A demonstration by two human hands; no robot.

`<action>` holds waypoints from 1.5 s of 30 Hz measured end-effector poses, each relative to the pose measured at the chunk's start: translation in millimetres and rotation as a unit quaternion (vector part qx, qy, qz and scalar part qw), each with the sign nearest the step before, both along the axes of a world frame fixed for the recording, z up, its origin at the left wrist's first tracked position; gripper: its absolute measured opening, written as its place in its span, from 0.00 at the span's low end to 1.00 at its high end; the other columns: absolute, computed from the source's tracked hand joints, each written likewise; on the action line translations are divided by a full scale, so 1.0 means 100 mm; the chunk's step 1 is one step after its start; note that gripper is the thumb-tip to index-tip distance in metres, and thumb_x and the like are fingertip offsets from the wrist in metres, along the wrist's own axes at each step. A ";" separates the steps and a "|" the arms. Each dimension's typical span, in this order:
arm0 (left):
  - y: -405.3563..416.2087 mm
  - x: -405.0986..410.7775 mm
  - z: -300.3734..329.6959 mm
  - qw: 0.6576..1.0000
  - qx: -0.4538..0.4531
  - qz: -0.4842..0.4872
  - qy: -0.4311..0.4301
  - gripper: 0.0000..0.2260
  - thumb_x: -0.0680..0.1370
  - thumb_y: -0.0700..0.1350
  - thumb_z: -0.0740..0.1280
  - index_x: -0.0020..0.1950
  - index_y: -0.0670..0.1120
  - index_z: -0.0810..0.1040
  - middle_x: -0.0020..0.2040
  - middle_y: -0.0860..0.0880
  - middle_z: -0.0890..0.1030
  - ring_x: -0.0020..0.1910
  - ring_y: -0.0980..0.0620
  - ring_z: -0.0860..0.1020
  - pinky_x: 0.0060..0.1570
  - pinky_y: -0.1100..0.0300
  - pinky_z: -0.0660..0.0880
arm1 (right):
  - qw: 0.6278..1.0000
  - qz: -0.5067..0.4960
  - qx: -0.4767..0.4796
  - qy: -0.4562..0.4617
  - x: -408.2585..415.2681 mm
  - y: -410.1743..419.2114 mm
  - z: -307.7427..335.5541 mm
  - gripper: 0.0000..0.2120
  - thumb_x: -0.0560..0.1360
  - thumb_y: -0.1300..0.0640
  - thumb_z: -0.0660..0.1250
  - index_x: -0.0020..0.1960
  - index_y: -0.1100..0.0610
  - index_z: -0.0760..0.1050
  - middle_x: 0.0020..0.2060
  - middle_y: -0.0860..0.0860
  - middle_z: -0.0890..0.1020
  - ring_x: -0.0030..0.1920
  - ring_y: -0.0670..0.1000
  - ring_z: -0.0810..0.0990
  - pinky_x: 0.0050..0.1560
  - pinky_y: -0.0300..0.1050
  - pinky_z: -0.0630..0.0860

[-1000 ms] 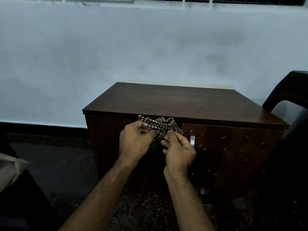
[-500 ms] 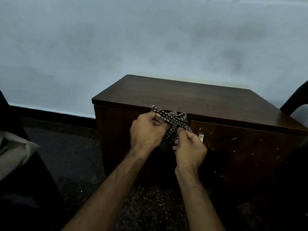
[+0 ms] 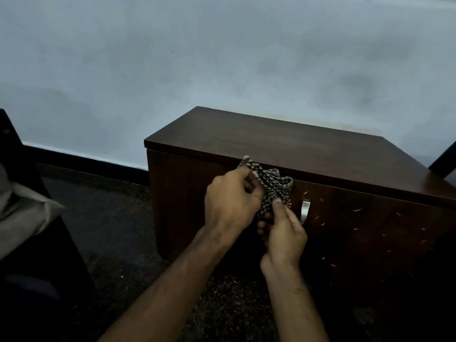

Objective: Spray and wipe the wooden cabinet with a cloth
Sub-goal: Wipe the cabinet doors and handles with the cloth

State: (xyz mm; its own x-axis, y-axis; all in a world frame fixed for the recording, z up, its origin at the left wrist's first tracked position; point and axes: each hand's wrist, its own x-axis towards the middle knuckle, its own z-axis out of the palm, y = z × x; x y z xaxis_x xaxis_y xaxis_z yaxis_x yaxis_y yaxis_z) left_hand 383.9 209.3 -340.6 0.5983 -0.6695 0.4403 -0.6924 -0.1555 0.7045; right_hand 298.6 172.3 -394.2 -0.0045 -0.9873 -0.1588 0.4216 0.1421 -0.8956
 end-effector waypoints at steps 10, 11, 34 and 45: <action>-0.01 -0.08 -0.02 0.998 0.018 -0.019 -0.055 0.06 0.73 0.53 0.72 0.46 0.54 0.79 0.39 0.59 0.84 0.42 0.57 0.84 0.45 0.58 0.80 | 0.998 0.041 0.058 0.000 -0.10 -0.03 0.16 0.07 0.78 0.58 0.70 0.42 0.56 0.82 0.29 0.50 0.79 0.23 0.44 0.73 0.22 0.36 0.68; 0.00 -0.03 -0.09 1.000 0.009 -0.007 -0.018 0.06 0.73 0.53 0.73 0.44 0.53 0.79 0.39 0.58 0.85 0.42 0.56 0.84 0.45 0.56 0.81 | 0.999 0.027 0.028 0.016 -0.09 -0.07 0.17 0.06 0.78 0.58 0.70 0.43 0.57 0.82 0.29 0.50 0.79 0.22 0.44 0.72 0.21 0.36 0.68; -0.03 -0.05 -0.28 0.998 -0.030 -0.055 -0.004 0.03 0.73 0.49 0.74 0.43 0.52 0.82 0.37 0.59 0.84 0.38 0.63 0.82 0.42 0.59 0.81 | 0.999 0.009 0.015 0.047 -0.08 0.05 -0.23 0.08 0.80 0.54 0.68 0.50 0.53 0.85 0.28 0.50 0.80 0.23 0.45 0.73 0.23 0.39 0.69; -0.01 0.03 -0.61 0.971 -0.081 -0.120 0.191 0.06 0.73 0.46 0.75 0.49 0.50 0.86 0.44 0.55 0.87 0.45 0.59 0.85 0.51 0.50 0.83 | 0.984 0.050 -0.089 0.146 -0.19 0.10 -0.35 0.09 0.82 0.49 0.64 0.51 0.40 0.83 0.29 0.51 0.80 0.25 0.49 0.76 0.24 0.43 0.73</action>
